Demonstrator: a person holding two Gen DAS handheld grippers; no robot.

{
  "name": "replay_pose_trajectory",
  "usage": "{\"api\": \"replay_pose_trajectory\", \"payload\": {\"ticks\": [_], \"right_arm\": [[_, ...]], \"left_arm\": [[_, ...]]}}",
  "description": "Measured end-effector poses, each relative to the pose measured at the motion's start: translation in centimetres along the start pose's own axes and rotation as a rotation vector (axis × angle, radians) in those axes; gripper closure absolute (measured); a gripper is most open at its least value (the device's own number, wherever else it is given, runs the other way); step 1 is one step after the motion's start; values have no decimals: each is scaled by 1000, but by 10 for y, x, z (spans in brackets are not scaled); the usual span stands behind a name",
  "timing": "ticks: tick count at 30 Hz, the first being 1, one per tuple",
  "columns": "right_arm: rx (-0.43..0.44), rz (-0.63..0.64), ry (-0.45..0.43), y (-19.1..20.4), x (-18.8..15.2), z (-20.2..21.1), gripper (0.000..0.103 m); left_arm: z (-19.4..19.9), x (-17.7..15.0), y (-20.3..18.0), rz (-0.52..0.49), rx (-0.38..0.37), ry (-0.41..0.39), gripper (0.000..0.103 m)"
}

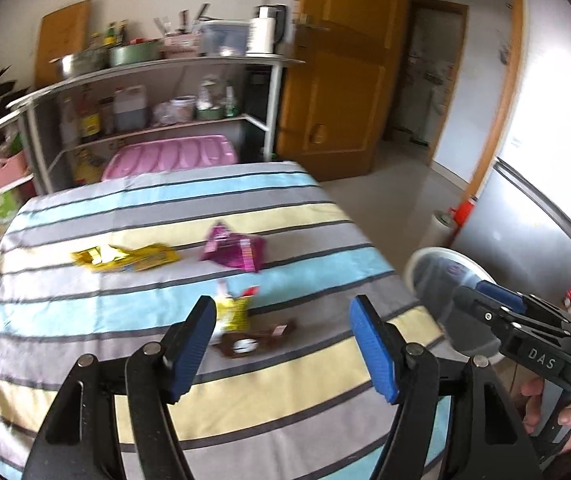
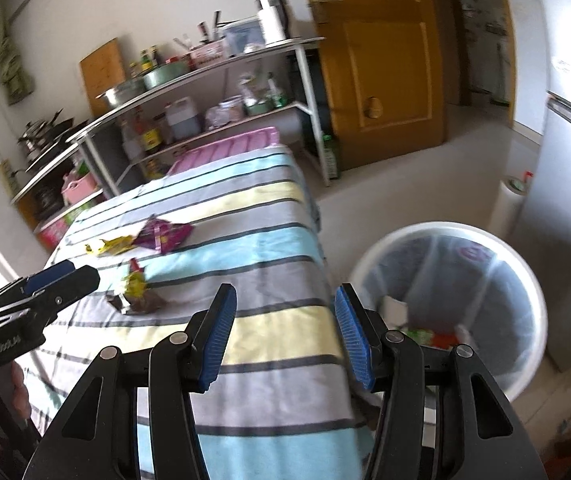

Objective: Collect trash
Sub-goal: 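Move both open tools back over the table toward the remaining wrappers, then grasp the yellow-red snack wrapper with the right tool while the left tool grasps the gold snack bag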

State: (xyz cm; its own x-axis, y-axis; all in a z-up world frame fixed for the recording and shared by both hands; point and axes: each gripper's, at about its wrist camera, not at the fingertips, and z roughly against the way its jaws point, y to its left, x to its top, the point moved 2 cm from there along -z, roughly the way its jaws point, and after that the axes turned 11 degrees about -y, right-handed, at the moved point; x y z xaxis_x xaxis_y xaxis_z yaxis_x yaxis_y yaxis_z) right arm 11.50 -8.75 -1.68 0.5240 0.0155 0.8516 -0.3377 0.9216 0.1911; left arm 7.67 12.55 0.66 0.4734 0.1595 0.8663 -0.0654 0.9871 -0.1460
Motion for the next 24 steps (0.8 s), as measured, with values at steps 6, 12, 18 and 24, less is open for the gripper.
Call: {"api": "replay_pose_trajectory", "payload": {"ticks": [6,12,18,24], "right_arm": [[53,51,25,38,-3,-18,50],[107,99,53,70,-5,-37,50],[155,140,98,100,-7,-60,50],[212,146,153,124,-9,-83,50]], "left_arm": [[8,-2,46,54,81,-4,32],[8,-4,82,98,138,4,31],[5,-2,108,121,159,7,30],[-1,1,128,140,168,11,29]]}}
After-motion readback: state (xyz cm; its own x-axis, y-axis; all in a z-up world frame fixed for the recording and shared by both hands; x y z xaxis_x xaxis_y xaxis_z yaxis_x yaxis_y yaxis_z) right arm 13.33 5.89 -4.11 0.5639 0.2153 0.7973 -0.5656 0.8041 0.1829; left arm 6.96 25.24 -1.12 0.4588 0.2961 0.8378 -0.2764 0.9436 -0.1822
